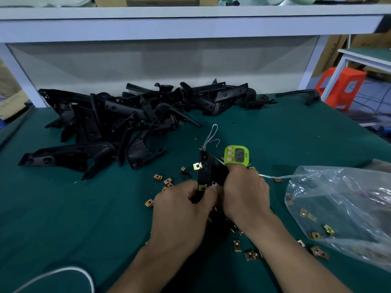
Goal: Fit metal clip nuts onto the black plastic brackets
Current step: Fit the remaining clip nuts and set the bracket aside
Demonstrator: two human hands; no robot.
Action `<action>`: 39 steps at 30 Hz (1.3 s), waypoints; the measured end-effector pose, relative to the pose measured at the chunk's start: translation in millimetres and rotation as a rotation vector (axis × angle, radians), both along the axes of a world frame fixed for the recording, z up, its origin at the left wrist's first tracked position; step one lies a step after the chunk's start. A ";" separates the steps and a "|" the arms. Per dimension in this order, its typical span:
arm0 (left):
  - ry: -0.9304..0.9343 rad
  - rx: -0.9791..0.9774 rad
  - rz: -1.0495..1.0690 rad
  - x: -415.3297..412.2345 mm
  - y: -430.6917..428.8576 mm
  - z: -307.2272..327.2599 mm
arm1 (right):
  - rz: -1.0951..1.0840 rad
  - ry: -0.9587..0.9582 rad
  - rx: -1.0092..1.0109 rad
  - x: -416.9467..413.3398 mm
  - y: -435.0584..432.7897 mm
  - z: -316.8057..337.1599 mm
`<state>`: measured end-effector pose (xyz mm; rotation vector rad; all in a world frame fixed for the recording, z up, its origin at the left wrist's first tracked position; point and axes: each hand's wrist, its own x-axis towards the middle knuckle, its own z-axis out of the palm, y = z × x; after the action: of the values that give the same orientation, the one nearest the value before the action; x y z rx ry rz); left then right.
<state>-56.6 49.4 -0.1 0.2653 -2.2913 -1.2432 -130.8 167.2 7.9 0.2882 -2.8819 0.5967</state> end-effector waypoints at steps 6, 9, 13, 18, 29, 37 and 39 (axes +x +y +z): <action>-0.053 0.053 -0.035 0.0 -0.6 3.6 | 0.012 -0.013 0.048 1.5 0.2 2.4; -0.006 0.028 0.005 1.4 -2.1 7.2 | 0.025 -0.007 0.091 4.8 -3.5 5.7; 0.026 0.016 0.053 4.4 0.9 10.0 | 0.055 0.005 0.108 8.1 -10.3 7.4; 0.002 -0.089 0.047 2.6 -0.9 4.8 | 0.061 0.043 0.091 8.1 -10.4 6.4; -0.079 0.046 0.103 -1.4 -1.1 1.3 | 0.035 -0.032 0.064 1.7 -3.8 3.6; -0.006 -0.102 0.145 -1.0 -6.5 3.6 | 0.091 0.056 0.114 6.8 -11.8 0.3; 0.002 -0.121 0.128 -0.8 -8.6 3.6 | 0.104 0.070 0.122 7.3 -12.6 0.1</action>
<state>-57.4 40.8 3.5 0.3611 -2.2990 -1.0367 -123.5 154.6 8.1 0.4701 -2.8545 0.4186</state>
